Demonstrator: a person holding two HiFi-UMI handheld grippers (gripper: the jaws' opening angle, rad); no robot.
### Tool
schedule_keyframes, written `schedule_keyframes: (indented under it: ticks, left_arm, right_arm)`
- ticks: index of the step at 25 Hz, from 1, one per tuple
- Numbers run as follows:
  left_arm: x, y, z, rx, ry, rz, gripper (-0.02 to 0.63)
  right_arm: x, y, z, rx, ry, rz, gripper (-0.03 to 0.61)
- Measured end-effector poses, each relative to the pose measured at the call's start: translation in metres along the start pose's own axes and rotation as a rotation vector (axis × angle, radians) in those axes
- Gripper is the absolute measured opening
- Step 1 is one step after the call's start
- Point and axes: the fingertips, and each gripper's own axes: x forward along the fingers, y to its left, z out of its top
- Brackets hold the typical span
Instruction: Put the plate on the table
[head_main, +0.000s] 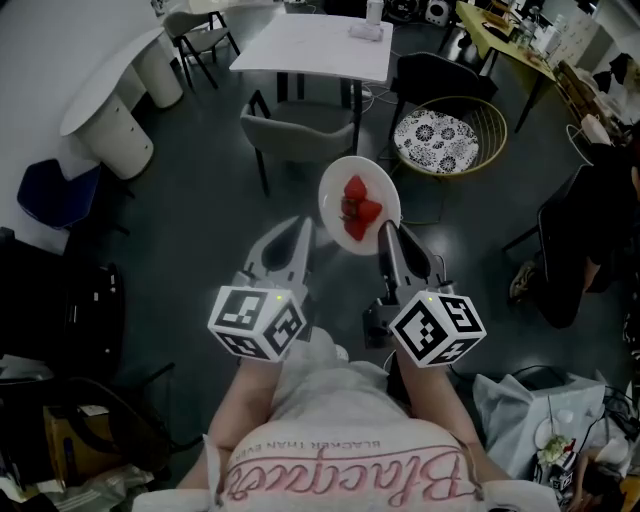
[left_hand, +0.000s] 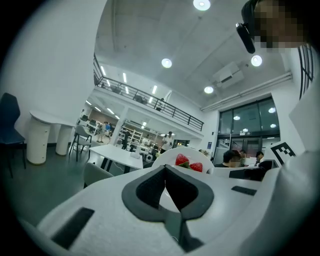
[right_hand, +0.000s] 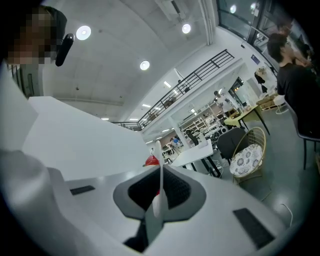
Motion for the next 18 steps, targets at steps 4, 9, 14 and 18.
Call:
schedule_keyframes:
  ticks: [4, 9, 14, 18]
  left_arm:
    - [0.011, 0.003, -0.003, -0.004, 0.001, 0.002, 0.003]
    - [0.041, 0.021, 0.002, -0.014, -0.007, -0.003, 0.003]
    - [0.088, 0.047, 0.014, -0.017, -0.014, -0.023, 0.003]
    - [0.131, 0.071, 0.027, -0.012, -0.016, -0.046, 0.003]
  right_arm:
    - [0.003, -0.01, 0.003, 0.004, -0.007, 0.0, 0.011]
    - [0.03, -0.023, 0.006, -0.015, -0.001, -0.014, 0.011]
    - [0.075, -0.042, 0.019, -0.019, -0.011, -0.033, 0.011]
    - [0.119, -0.054, 0.033, -0.026, -0.028, -0.041, 0.011]
